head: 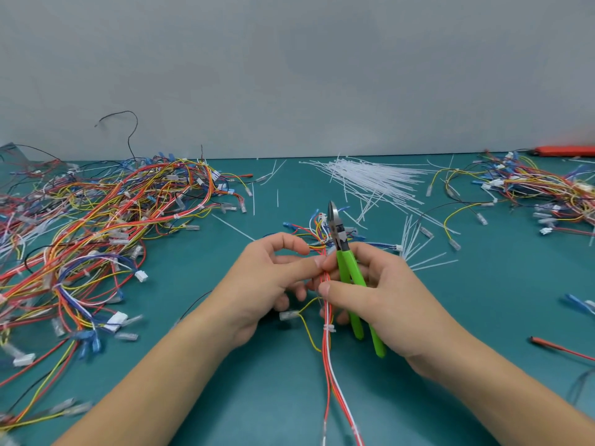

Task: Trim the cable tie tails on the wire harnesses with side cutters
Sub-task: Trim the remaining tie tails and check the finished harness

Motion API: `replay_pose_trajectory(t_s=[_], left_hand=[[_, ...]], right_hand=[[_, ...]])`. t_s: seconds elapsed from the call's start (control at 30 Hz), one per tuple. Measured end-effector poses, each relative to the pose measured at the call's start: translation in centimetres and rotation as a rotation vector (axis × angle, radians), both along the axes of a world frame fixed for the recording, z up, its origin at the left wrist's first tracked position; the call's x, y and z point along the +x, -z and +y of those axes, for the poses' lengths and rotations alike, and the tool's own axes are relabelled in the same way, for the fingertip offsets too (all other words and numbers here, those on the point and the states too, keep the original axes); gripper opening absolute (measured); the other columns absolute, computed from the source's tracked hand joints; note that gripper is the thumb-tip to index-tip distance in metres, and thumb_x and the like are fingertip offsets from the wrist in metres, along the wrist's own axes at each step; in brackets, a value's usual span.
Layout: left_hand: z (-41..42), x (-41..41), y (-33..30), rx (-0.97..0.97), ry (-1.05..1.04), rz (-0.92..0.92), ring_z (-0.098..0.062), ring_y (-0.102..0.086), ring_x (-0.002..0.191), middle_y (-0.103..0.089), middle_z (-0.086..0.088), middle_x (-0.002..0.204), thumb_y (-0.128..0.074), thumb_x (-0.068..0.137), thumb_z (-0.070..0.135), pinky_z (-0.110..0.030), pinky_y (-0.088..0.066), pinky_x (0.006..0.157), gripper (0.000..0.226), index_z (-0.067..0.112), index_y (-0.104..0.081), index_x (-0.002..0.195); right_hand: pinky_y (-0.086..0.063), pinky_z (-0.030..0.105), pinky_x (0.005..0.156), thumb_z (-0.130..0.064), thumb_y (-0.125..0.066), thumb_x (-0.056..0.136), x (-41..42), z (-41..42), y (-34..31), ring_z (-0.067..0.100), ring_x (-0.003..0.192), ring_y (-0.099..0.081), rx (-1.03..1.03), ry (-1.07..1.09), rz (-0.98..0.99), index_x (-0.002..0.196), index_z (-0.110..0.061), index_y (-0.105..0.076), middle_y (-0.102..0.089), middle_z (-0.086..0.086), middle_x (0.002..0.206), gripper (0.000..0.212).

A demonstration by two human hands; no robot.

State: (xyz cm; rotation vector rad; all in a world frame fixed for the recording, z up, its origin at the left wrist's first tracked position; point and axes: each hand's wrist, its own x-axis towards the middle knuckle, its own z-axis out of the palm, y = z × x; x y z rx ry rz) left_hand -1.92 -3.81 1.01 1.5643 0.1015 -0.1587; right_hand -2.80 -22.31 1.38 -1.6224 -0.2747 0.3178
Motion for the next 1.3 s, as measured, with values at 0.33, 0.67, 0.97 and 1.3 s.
replay_pose_trajectory(t_s=[0.33,0.67,0.97,1.3], left_hand=[[-0.1,-0.4,0.1,-0.078,0.019,0.044,-0.015,-0.056,0.051,-0.059,-0.004,0.068,-0.085,0.077,0.026,-0.026,-0.051,0.043,0.025,0.011,-0.073,0.092],[-0.9,-0.5,-0.1,0.030,-0.010,0.008,-0.013,-0.050,0.051,-0.053,0.003,0.060,-0.083,0.076,0.045,-0.023,-0.046,0.041,0.029,0.018,-0.074,0.076],[-0.3,-0.6,-0.3,0.021,0.054,0.056,-0.010,-0.053,0.053,-0.063,0.005,0.068,-0.077,0.085,0.041,-0.022,-0.042,0.038,0.026,0.016,-0.077,0.078],[-0.1,-0.1,0.0,-0.055,-0.003,0.090,-0.009,-0.047,0.055,-0.048,0.004,0.068,-0.071,0.091,0.031,-0.021,-0.037,0.043,0.017,0.022,-0.074,0.077]], right_hand=[[-0.060,0.046,0.076,-0.012,-0.085,0.079,0.6,-0.6,-0.1,0.021,0.077,-0.072,0.045,0.087,0.149,0.106,-0.017,-0.066,-0.076,0.005,0.090,0.034],[-0.060,0.033,0.069,-0.007,-0.082,0.084,0.4,-0.4,-0.1,0.016,0.074,-0.070,-0.014,0.086,0.089,0.103,-0.018,-0.067,-0.076,0.004,0.091,0.027],[-0.061,0.041,0.075,-0.030,-0.071,0.079,0.3,-0.7,-0.8,0.017,0.082,-0.071,-0.007,-0.011,0.077,0.112,-0.016,-0.067,-0.078,0.004,0.102,0.035],[-0.056,0.036,0.068,-0.046,-0.068,0.081,0.0,-0.6,-1.1,0.013,0.077,-0.067,-0.065,0.012,0.081,0.101,-0.018,-0.073,-0.078,0.003,0.096,0.035]])
